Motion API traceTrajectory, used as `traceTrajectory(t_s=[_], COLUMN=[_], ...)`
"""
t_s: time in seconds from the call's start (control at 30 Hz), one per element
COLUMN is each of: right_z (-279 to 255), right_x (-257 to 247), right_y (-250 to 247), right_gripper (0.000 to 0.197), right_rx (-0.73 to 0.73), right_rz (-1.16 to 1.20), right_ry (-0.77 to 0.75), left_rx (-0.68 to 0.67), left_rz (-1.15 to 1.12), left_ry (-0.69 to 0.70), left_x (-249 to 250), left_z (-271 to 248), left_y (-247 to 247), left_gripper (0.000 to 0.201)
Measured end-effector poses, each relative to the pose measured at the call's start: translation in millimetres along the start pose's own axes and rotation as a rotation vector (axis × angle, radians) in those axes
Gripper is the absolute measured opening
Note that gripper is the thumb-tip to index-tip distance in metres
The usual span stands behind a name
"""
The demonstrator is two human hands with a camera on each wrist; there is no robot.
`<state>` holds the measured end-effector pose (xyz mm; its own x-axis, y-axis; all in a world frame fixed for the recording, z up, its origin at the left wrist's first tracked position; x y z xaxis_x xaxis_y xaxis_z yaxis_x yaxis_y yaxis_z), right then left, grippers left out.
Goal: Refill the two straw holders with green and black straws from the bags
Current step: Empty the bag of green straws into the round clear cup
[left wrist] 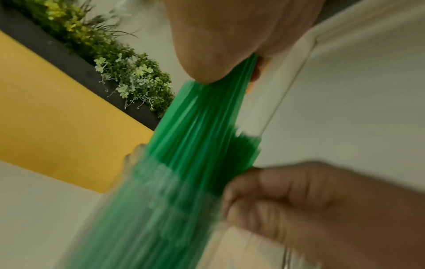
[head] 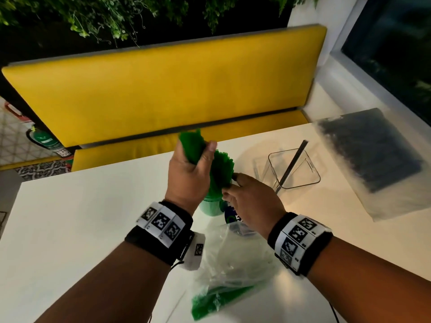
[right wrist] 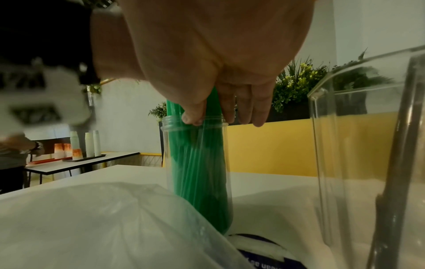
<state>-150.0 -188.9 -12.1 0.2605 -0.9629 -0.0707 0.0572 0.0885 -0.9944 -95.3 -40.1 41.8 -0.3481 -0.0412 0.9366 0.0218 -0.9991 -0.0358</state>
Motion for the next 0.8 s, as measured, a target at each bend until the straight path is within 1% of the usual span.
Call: traceTrajectory(t_s=[0.03,0.07,0.1,0.13,0.17,0.2,0.27,0.3,0.33,0.37,0.4,0.43,0.47,0.5,0.57,0.6,0.63,0.7,0.73,0.77,0.8], right_z=[0.3,0.7,0.6,0.4,0.2,-0.3,-0.5,-0.3,0.0,0.5,1.2,1.8,1.9,2.0,0.5,-1.4,-3.9,-15.7,-25.7,-37.4,-50.2], right_x=[-0.6,-0.6,-0.6,-0.4,-0.2,-0.3,-0.4,-0.8,-0.9,-0.9,-0.6,-0.5,-0.5,-1.6,-2.9,-3.4,-3.1,2.2,4.7,7.8,11.2], right_y=[-0.9,-1.7,-1.7,-1.2,-1.6,-2.1,-2.5,-2.2,-1.9,-2.0,-2.4,-2.8,-3.1,-3.4,-3.7,-3.9,-4.1,-3.7,-3.8,-3.7,-2.9], right_gripper=[0.011,0.011,0.012,0.012,0.011,0.011,0.012,0.013,0.015,0.016,0.018,0.020,0.022,0.023,0.023,0.022,0.023,0.027,0.027,0.026,0.024], right_rx=[0.003,0.005,0.008,0.017,0.021,0.023,0.020,0.016,0.013,0.001,-0.010,-0.020,-0.026,-0.029,-0.010,-0.001,-0.003,0.014,0.051,0.101,0.137], right_rz=[-0.018,-0.029,-0.031,-0.029,-0.025,-0.026,-0.031,-0.029,-0.030,-0.030,-0.028,-0.020,-0.017,-0.023,-0.022,0.005,0.044,0.138,0.202,0.258,0.298], right_ry=[-0.001,0.002,0.006,0.007,0.009,0.011,0.013,0.013,0.012,0.009,0.005,0.006,0.008,0.011,0.026,0.033,0.029,0.044,0.075,0.127,0.203], left_rx=[-0.055,-0.121,-0.190,-0.257,-0.333,-0.405,-0.511,-0.541,-0.547,-0.518,-0.465,-0.415,-0.399,-0.426,-0.566,-0.612,-0.610,-0.533,-0.464,-0.389,-0.348], left_rz=[0.123,0.295,0.485,0.648,0.762,0.821,0.796,0.746,0.684,0.629,0.578,0.537,0.525,0.570,0.803,0.891,0.937,0.968,0.951,0.864,0.731], left_ry=[0.049,0.137,0.209,0.223,0.166,0.083,-0.051,-0.077,-0.079,-0.065,-0.046,-0.018,0.016,0.064,0.164,0.174,0.177,0.200,0.236,0.307,0.385], left_x=[-4.2,-8.7,-11.4,-13.0,-12.4,-10.7,-4.2,1.6,9.7,18.3,25.1,29.0,30.5,28.1,9.5,-1.1,-6.7,3.3,15.3,27.9,40.6], left_z=[-2.7,-2.8,-1.8,-0.5,-0.2,-1.1,-2.0,-1.5,0.6,4.2,7.8,10.3,9.6,6.4,-5.4,-10.0,-10.5,-7.8,-8.7,-12.2,-21.4], left_y=[-0.9,-2.8,-5.9,-9.9,-14.4,-18.5,-27.8,-33.5,-38.4,-42.6,-44.3,-42.4,-35.8,-27.2,-7.7,-1.9,0.5,-2.0,-6.9,-11.9,-14.9], left_gripper=[0.040,0.038,0.040,0.046,0.052,0.057,0.063,0.070,0.081,0.090,0.095,0.092,0.084,0.075,0.056,0.049,0.046,0.050,0.055,0.055,0.048])
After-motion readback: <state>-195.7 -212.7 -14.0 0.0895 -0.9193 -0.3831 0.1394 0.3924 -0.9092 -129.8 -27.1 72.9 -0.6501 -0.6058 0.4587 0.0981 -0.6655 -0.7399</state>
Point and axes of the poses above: each hand's wrist, its own z-axis towards the middle knuckle, its own y-axis out of the palm, x = y × z, the point moved 1 cm from there along z, towards the middle knuckle, and after that the axes turned 8 degrees about -z, right-handed, at the moved point
